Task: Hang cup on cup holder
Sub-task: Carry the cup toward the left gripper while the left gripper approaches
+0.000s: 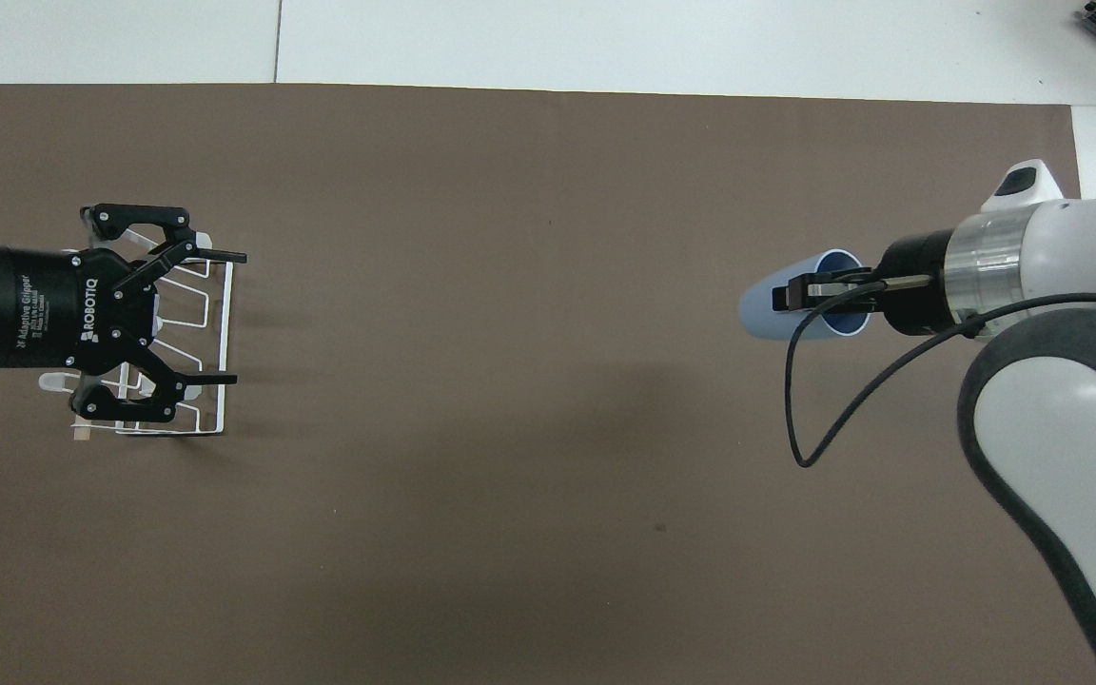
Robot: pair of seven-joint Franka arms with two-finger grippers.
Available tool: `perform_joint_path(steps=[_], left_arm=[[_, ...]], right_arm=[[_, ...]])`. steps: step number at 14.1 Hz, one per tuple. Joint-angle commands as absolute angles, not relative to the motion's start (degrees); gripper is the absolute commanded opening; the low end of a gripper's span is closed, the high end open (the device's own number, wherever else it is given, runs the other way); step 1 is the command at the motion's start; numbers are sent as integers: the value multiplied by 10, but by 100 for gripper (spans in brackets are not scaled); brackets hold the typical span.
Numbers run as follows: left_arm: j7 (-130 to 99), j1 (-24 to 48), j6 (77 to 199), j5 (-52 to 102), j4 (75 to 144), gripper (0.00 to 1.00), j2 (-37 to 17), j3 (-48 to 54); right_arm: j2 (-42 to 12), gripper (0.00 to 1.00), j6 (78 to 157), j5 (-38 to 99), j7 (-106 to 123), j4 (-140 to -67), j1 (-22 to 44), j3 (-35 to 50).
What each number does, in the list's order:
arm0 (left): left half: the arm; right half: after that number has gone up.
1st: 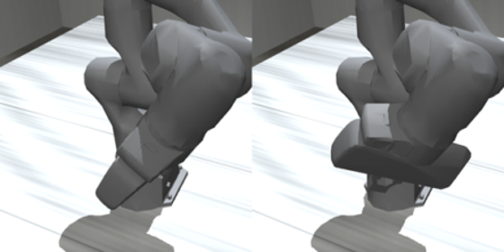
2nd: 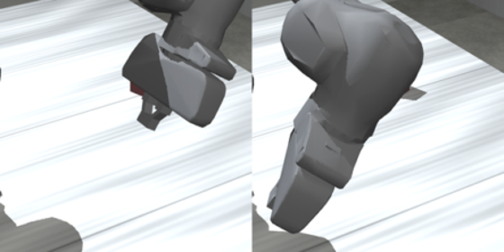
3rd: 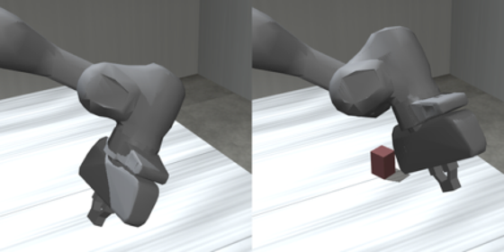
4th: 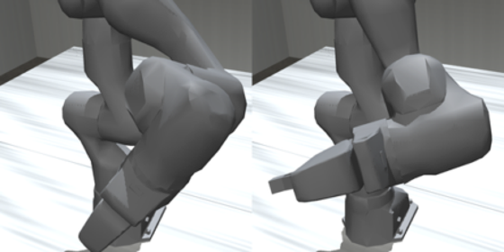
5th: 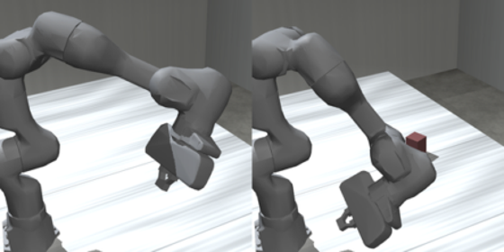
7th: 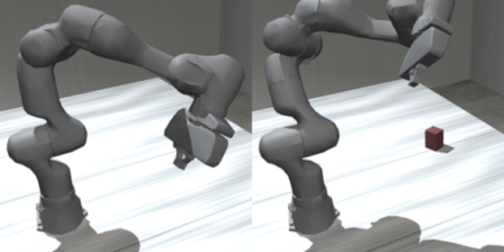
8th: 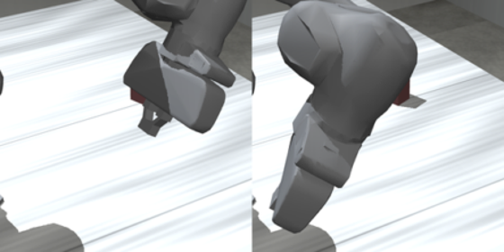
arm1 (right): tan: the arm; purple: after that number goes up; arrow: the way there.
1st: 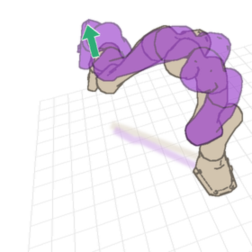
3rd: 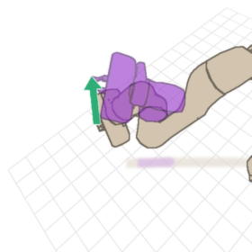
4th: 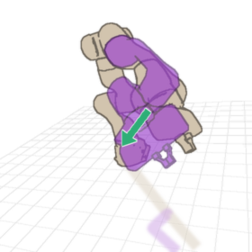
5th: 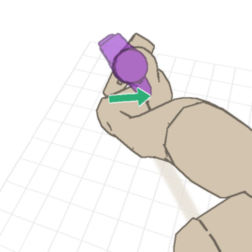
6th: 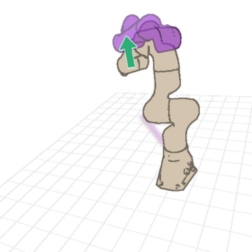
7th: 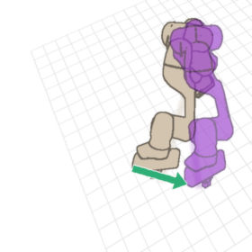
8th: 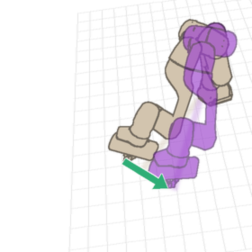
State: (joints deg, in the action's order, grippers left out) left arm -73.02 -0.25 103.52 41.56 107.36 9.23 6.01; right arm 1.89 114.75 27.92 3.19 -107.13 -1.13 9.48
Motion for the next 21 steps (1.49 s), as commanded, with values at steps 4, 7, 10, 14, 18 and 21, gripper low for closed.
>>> perform_joint_path(steps=[4,7,10,14,18,21], left_arm=[[-795,72,1141,436,1121,100,99,54],[-800,90,1164,443,1122,100,97,54],[-802,109,1185,443,1122,100,87,54],[-809,133,1221,443,1122,100,68,54],[-823,161,1241,443,1121,100,63,54],[-826,175,1244,443,1122,100,62,54]], right_arm=[[34,0,1199,327,-68,-1089,54,94],[34,0,1217,342,-101,-1088,98,95],[34,0,1257,392,-105,-1087,136,95],[31,0,1318,447,-109,-1086,173,95],[31,0,1351,449,-152,-1083,203,96],[33,0,1380,450,-184,-1083,216,99]])
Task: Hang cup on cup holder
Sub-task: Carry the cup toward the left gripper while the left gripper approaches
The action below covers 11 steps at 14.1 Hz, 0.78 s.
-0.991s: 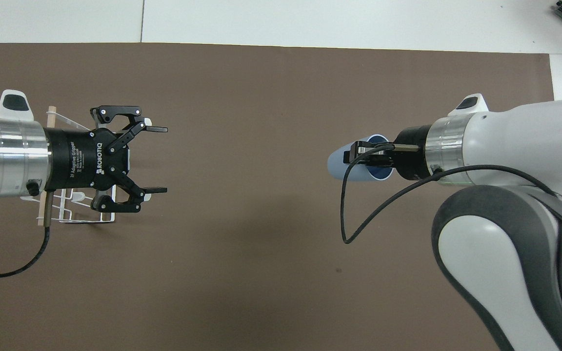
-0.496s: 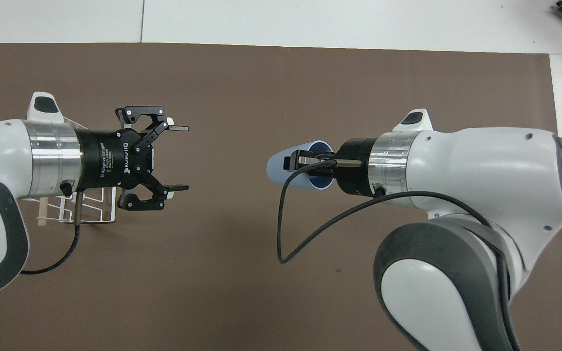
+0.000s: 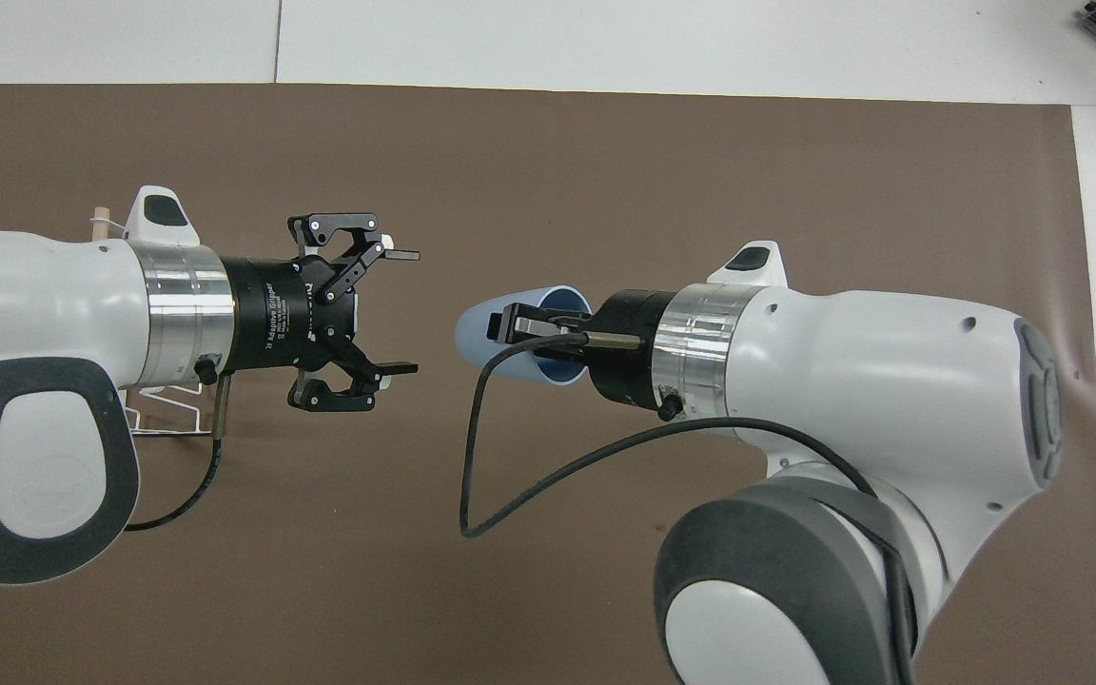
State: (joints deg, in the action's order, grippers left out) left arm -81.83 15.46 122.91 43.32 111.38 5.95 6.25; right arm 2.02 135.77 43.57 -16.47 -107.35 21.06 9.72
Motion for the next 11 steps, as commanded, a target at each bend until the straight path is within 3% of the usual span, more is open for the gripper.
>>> perform_joint_path(steps=[1,5,11], left_arm=[[-828,182,1245,442,1122,100,62,54],[-834,198,1246,441,1136,100,68,54],[-833,201,1263,440,1136,100,67,55]], right_arm=[[33,0,1391,450,-199,-1082,217,104],[30,0,1437,463,-238,-1080,217,126],[31,0,1436,468,-235,-1081,217,126]])
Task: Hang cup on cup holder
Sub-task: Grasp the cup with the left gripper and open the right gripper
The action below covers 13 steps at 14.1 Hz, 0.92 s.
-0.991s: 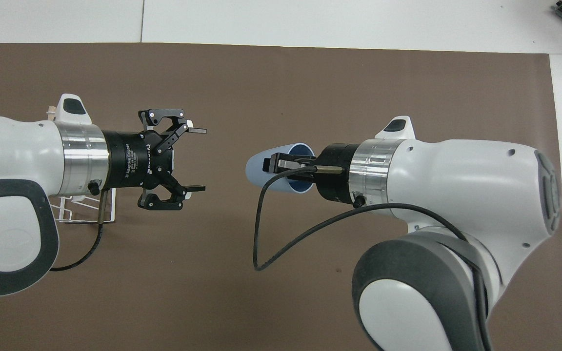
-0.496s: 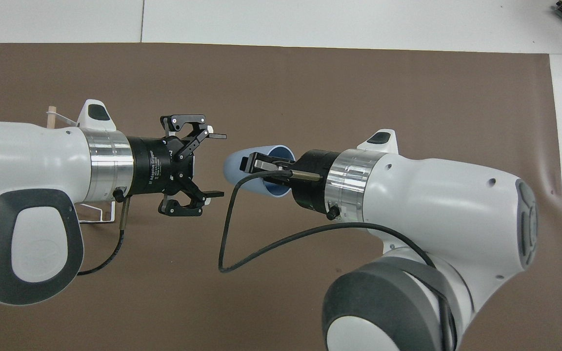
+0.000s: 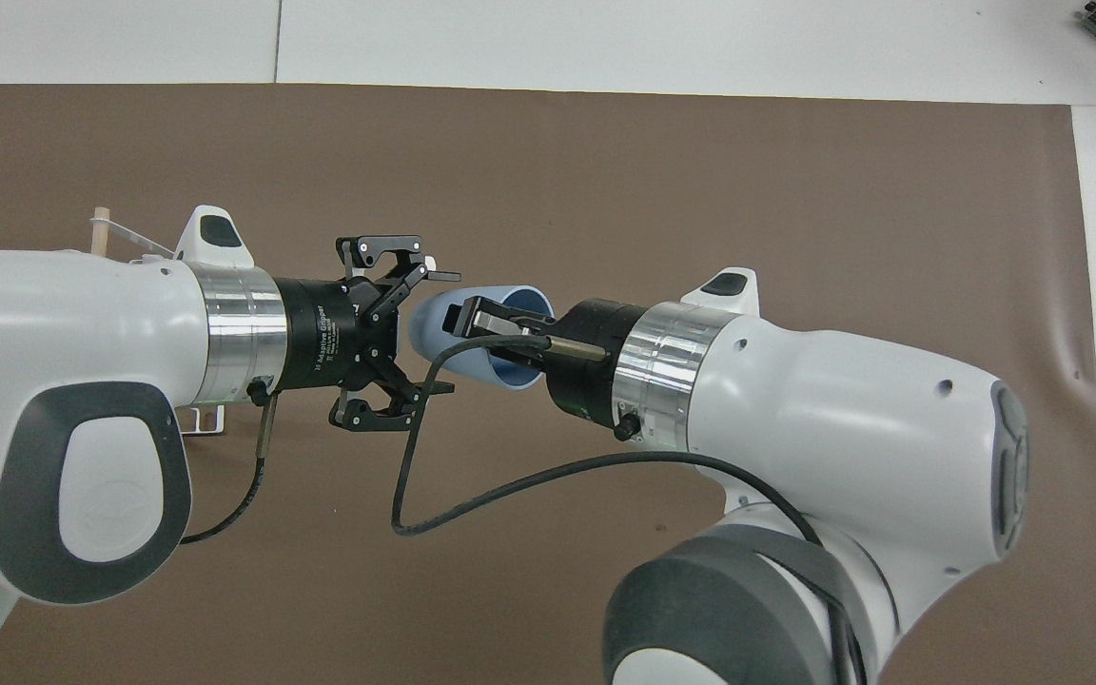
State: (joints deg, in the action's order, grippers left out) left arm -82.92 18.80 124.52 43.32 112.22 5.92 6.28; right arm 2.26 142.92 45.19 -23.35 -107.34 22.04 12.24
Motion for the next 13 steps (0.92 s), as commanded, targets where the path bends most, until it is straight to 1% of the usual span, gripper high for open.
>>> perform_joint_path(steps=[1,3,4,5,6,7,13], left_arm=[[-831,201,1264,440,1136,100,66,55],[-832,202,1273,438,1133,100,64,55],[-834,207,1286,438,1134,94,63,55],[-833,212,1291,438,1136,69,63,55],[-831,212,1291,436,1136,31,64,55],[-829,212,1290,433,1136,0,64,55],[-824,205,1277,433,1136,0,65,54]], right_arm=[[31,0,1436,468,-235,-1081,216,126],[31,0,1434,468,-234,-1081,216,126],[32,0,1434,468,-235,-1082,217,126],[32,0,1433,468,-234,-1082,216,126],[33,0,1432,468,-234,-1084,216,126],[34,0,1431,468,-234,-1086,216,125],[34,0,1430,468,-236,-1087,215,126]])
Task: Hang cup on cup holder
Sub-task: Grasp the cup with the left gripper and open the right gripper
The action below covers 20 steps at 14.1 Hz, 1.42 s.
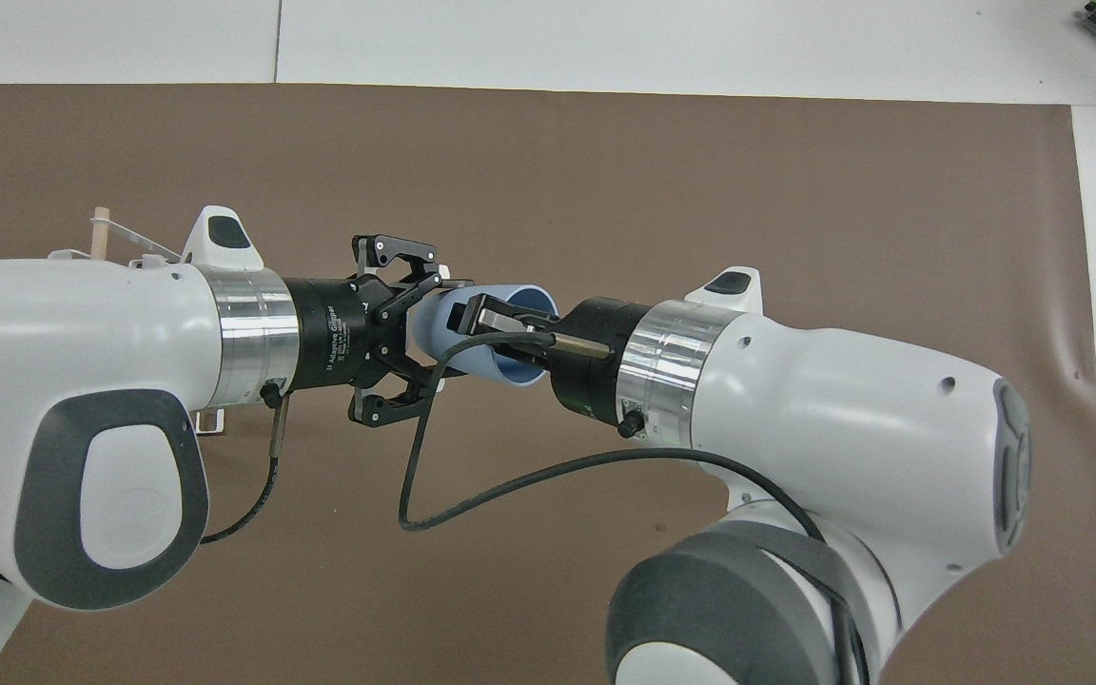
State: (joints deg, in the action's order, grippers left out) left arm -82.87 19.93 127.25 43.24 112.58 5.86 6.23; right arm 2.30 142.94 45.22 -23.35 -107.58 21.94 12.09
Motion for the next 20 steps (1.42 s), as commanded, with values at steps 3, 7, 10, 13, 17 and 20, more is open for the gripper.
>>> perform_joint_path(steps=[3,7,10,13,17,20], left_arm=[[-824,204,1277,433,1136,0,65,54],[-820,196,1274,433,1137,0,65,54],[-799,182,1264,430,1146,0,69,54],[-789,170,1264,387,1150,0,69,54],[-787,153,1259,283,1165,0,75,53],[-788,146,1255,145,1161,0,71,51]], right_arm=[[34,99,1430,468,-238,-1087,213,125],[34,100,1431,468,-238,-1086,213,125],[34,100,1431,468,-238,-1086,213,125],[34,100,1431,467,-236,-1086,213,125],[32,100,1429,442,-201,-1086,208,124],[30,100,1410,423,-68,-1086,174,123]])
